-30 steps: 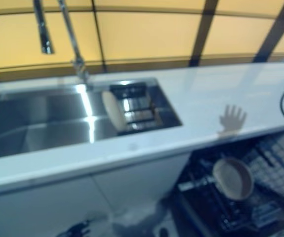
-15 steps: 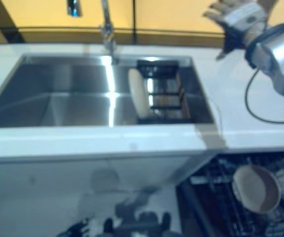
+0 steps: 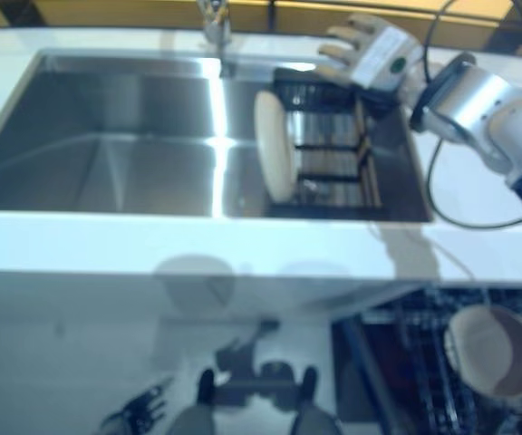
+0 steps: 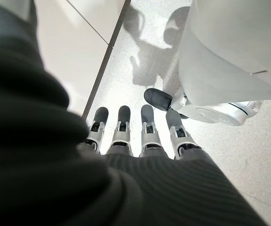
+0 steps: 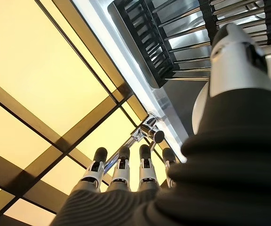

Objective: Take plates into dishwasher

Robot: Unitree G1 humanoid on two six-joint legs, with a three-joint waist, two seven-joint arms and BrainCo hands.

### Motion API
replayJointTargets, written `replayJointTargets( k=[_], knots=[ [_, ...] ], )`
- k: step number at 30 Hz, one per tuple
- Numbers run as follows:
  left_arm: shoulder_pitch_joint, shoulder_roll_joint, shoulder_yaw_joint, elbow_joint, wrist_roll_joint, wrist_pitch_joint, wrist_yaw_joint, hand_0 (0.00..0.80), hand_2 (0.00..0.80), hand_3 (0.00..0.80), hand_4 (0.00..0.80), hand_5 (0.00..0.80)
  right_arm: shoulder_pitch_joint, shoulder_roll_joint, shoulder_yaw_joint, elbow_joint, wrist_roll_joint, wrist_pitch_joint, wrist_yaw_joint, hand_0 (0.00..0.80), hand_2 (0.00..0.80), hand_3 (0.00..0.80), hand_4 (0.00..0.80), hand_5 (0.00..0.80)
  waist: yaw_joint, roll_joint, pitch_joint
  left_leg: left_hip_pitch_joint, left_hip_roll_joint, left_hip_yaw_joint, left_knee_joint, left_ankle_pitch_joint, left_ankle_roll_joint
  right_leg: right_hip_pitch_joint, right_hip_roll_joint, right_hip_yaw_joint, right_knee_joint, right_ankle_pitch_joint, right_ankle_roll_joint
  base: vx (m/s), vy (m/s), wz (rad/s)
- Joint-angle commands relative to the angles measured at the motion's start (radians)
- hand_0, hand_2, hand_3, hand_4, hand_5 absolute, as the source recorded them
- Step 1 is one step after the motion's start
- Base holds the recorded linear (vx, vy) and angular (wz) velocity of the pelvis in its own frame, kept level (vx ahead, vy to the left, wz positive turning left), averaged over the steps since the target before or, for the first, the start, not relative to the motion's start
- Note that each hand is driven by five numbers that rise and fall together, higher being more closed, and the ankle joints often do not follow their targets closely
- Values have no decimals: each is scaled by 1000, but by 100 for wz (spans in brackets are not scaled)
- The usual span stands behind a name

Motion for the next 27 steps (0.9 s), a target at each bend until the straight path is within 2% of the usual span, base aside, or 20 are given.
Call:
replayJointTargets(
  k=[1, 6, 15, 27],
  knots=[
    [-36, 34, -5, 4, -34, -24, -1, 0, 0, 0, 0, 0, -173, 10, 31, 5, -18, 30, -29, 0, 0, 0, 0, 0, 17, -54, 15, -46, -30, -2, -10, 58, 37, 52, -65, 0, -1, -26, 71, -2, 10, 4],
    [-29, 42, -2, 1, -37, -28, 4, 0, 0, 0, 0, 0, -195, 22, 34, 20, 6, 57, -40, 0, 0, 0, 0, 0, 26, -58, 21, -51, -35, -7, -10, 56, 39, 51, -66, -7, -1, -27, 70, -5, 5, 8],
    [-27, 43, 8, -1, -14, -16, 18, 0, 0, 0, 0, 0, -215, 37, 29, -3, 26, 50, -22, 0, 0, 0, 0, 0, 32, -74, 7, -40, -37, -9, -10, 48, 41, 67, -65, -13, -1, -36, 70, 21, 5, 4],
    [-24, 59, 3, 1, -9, -14, 14, 0, 0, 0, 0, 0, -245, 63, 47, -8, 35, 58, -2, 0, 0, 0, 0, 0, 49, -84, 31, -59, -41, -10, -10, 49, 44, 52, -61, -22, -1, -35, 68, -1, 0, 0]
  ],
)
